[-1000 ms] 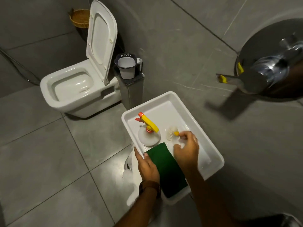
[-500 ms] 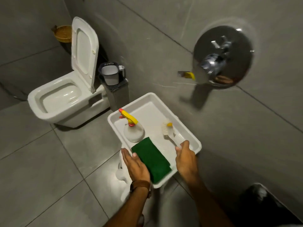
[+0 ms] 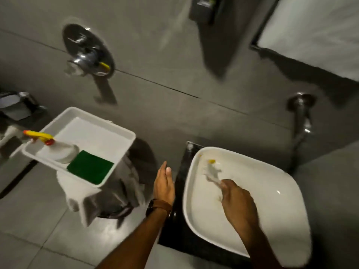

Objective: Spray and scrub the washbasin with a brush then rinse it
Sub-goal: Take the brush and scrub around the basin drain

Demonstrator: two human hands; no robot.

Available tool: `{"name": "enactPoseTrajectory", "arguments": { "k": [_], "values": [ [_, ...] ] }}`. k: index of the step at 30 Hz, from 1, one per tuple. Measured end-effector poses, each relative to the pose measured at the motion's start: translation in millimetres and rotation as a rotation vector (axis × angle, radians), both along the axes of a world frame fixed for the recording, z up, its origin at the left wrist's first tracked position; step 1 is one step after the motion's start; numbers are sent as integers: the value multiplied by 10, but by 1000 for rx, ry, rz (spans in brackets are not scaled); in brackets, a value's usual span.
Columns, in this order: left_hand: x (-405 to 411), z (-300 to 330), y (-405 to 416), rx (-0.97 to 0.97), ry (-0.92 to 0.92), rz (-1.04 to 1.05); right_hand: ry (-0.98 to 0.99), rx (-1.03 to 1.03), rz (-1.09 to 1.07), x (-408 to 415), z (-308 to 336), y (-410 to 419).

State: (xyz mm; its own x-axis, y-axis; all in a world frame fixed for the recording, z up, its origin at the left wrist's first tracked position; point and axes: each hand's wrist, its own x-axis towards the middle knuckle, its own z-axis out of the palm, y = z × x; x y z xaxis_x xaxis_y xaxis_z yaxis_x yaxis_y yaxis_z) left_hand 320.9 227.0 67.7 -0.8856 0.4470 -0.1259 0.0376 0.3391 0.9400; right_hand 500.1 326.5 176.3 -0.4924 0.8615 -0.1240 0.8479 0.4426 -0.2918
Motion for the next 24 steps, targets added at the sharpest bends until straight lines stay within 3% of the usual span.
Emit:
{"name": "enactPoseTrajectory", "arguments": {
  "k": [7, 10, 12, 15, 18, 21, 24],
  "values": [
    [639, -3, 247, -98, -40, -137, -443, -113, -154, 1453, -133, 21],
    [640, -33, 259, -131, -2, -156, -415, -214, -15, 1226, -290, -226],
    [668, -58, 281, -153, 54, -140, -300, -137, 84, 812, -353, -172],
    [691, -77, 277, -189, 124, -150, -284, -103, -71, 555, -245, 389],
    [706, -45, 282, -198, 114, -144, -372, -107, -238, 1054, -266, 489],
    [732, 0, 282, -183, 127, -149, -371, -239, -95, 1071, -310, -86],
    [734, -3, 273, -191, 114, -152, -261, -214, -83, 678, -384, 83]
  ]
}}
